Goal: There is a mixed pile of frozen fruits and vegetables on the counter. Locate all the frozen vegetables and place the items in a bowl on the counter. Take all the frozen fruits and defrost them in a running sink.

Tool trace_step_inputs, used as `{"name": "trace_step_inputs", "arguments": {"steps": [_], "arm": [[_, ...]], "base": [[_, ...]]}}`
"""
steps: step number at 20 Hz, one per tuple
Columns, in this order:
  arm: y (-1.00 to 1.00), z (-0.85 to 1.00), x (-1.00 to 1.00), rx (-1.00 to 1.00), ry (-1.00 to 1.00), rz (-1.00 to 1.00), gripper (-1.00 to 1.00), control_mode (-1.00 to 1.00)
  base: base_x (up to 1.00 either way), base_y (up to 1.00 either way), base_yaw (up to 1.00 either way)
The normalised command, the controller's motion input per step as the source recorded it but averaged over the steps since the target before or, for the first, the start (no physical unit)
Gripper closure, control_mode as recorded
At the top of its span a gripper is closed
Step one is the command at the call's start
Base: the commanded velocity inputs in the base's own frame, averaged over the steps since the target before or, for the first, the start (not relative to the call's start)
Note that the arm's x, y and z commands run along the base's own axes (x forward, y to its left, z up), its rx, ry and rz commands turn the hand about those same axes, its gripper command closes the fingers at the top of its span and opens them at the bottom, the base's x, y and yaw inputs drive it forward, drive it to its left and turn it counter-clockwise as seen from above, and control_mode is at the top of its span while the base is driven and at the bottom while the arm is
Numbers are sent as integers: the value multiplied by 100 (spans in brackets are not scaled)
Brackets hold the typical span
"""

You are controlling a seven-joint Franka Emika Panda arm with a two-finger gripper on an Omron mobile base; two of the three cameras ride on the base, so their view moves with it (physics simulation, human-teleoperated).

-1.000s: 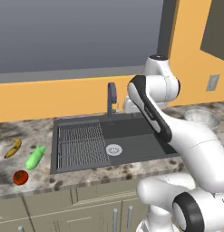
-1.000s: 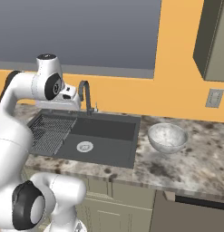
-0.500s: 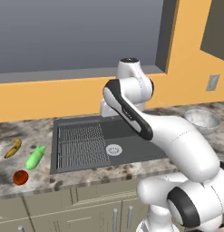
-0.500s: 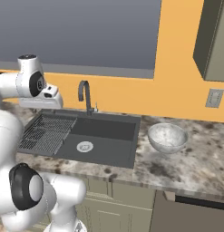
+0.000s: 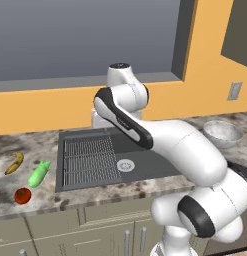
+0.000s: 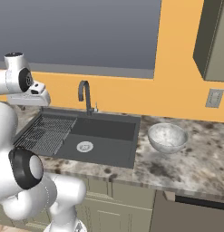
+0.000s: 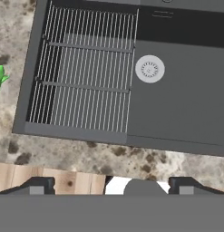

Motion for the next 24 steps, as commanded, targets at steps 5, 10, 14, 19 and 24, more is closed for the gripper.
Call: {"name": "trace_step_inputs", "arguments": {"steps": [5,10,14,19,24], "arm": [[37,-2,12,0,2,0,-100,-100],[32,-8,18,0,4,0,-100,-100],[35,-9,22,0,7,0,-100,-100],[39,-11,23,0,8,0,-100,-100],[40,-14,17,0,8,0,-100,-100]], "base": [[0,0,0],[0,0,0],[0,0,0],[0,0,0],[0,0,0]]}}
